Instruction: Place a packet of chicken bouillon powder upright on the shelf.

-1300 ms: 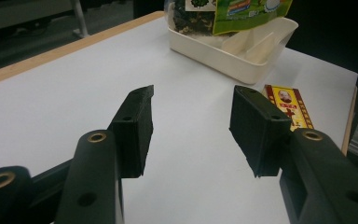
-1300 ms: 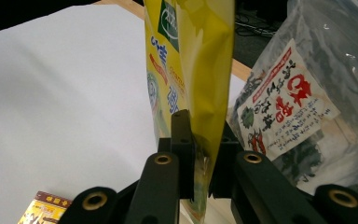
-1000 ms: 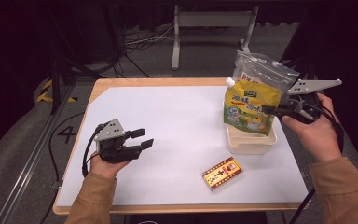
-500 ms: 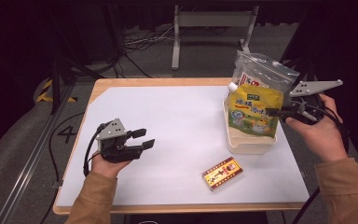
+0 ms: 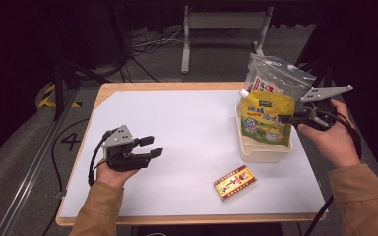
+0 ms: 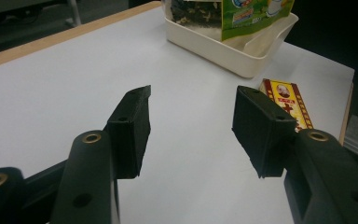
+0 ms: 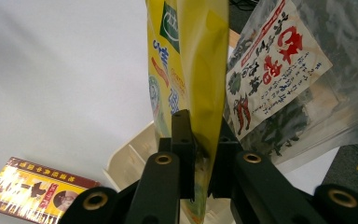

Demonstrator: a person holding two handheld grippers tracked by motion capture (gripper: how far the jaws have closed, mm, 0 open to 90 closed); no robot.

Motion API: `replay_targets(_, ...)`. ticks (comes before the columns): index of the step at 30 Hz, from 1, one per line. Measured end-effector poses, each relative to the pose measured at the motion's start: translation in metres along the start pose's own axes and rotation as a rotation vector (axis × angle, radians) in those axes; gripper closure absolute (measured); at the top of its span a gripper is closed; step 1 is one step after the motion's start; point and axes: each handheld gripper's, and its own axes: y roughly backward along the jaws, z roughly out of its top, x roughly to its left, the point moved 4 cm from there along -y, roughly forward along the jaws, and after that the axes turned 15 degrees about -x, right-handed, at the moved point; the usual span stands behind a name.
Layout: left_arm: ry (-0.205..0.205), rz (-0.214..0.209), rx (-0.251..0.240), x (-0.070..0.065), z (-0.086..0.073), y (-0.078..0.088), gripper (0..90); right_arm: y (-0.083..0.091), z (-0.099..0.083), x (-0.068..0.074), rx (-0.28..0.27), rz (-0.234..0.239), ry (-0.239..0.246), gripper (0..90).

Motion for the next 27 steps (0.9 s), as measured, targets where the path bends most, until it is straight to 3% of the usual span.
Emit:
replay_targets(21, 0.007, -0.018, 0.028, -0.001, -0.004, -0.006, 44.9, -0.013, -0.024, -0.006, -0.041, 0.007, -0.003, 84.5)
replay_targets(27, 0.01, -0.019, 0.028, 0.0, -0.005, -0.006, 45.0, -0.016, -0.032, -0.008, -0.048, 0.006, -0.028, 84.9)
